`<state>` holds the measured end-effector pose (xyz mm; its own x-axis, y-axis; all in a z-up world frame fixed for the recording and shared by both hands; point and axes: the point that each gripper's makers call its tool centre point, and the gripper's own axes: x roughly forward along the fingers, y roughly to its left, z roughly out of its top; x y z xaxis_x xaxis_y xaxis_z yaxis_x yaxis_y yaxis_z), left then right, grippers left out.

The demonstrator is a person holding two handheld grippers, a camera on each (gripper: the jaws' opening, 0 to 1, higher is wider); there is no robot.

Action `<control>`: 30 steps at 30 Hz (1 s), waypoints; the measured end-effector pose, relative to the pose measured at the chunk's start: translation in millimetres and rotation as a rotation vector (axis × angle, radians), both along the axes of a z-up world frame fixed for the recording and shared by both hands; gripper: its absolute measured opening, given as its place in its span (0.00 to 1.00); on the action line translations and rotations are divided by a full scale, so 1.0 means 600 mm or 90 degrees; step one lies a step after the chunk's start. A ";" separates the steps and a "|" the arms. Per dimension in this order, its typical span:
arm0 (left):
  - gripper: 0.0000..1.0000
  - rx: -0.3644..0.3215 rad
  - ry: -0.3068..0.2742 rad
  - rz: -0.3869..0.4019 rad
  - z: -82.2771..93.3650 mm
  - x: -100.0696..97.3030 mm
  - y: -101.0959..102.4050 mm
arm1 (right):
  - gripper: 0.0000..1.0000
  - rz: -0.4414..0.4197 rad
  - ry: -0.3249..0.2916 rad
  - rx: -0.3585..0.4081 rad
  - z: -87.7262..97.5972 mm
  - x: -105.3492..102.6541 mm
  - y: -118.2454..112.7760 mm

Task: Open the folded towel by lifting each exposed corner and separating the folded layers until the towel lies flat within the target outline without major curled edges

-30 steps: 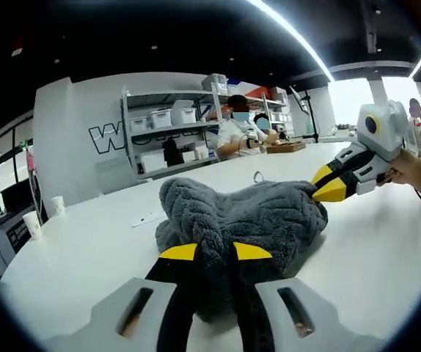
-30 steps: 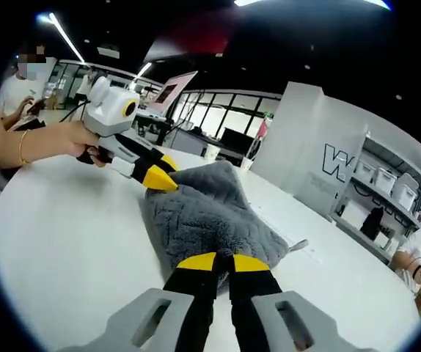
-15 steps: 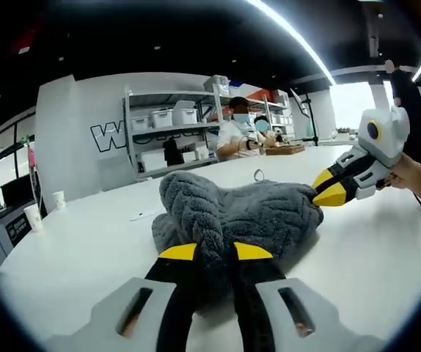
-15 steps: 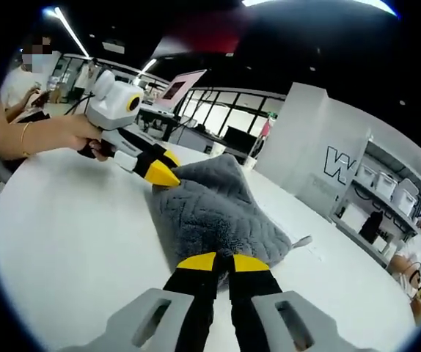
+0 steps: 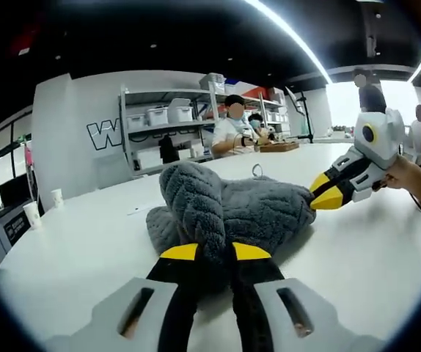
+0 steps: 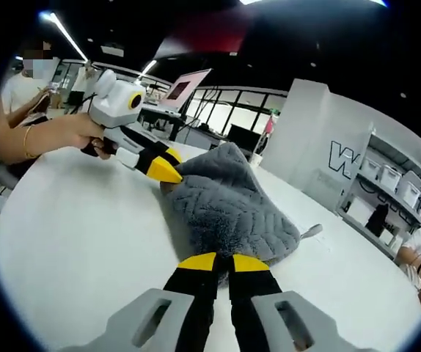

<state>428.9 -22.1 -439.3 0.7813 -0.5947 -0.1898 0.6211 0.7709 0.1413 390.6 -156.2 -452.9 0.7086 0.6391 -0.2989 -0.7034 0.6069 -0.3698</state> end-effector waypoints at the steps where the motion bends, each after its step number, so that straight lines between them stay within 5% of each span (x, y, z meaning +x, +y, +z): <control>1: 0.14 0.006 -0.001 -0.002 -0.002 -0.003 0.000 | 0.00 0.003 0.004 0.000 -0.004 -0.004 0.001; 30: 0.10 -0.025 0.027 -0.002 -0.019 -0.042 0.016 | 0.00 0.011 0.036 0.016 -0.018 -0.022 0.000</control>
